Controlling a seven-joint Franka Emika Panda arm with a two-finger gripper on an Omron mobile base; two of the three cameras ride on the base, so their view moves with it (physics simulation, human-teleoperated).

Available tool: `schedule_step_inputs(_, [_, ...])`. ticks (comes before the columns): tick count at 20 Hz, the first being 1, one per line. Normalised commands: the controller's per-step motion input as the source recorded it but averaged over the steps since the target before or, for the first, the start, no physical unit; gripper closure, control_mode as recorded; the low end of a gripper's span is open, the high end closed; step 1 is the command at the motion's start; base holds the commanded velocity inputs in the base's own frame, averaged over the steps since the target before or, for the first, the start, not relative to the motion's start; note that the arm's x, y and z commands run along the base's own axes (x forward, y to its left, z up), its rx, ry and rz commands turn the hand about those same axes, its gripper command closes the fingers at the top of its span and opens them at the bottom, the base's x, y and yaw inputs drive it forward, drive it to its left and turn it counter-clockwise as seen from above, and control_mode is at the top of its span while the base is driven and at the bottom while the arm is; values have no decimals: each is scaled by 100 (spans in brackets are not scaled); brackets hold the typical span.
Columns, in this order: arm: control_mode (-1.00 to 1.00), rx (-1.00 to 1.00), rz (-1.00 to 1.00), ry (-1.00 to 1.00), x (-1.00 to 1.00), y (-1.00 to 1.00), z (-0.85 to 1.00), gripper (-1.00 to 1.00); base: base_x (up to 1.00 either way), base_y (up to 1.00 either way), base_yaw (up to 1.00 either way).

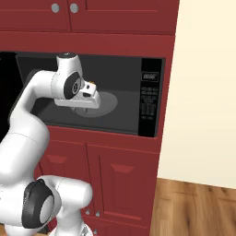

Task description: Pick the cup of tea, navigate to the dining table, and place it on the saucer.

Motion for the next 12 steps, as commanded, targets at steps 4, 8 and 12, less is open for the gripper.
schedule_step_inputs(4, [-100, -1, 3, 0, -22, 12, -1, -100, 0, 0, 0])
schedule_step_inputs(8, [-100, 0, 17, 0, -55, 36, -1, -100, 0, 0, 0])
schedule_step_inputs(12, [-100, -3, 17, 1, -69, 19, -14, -100, 0, 0, 0])
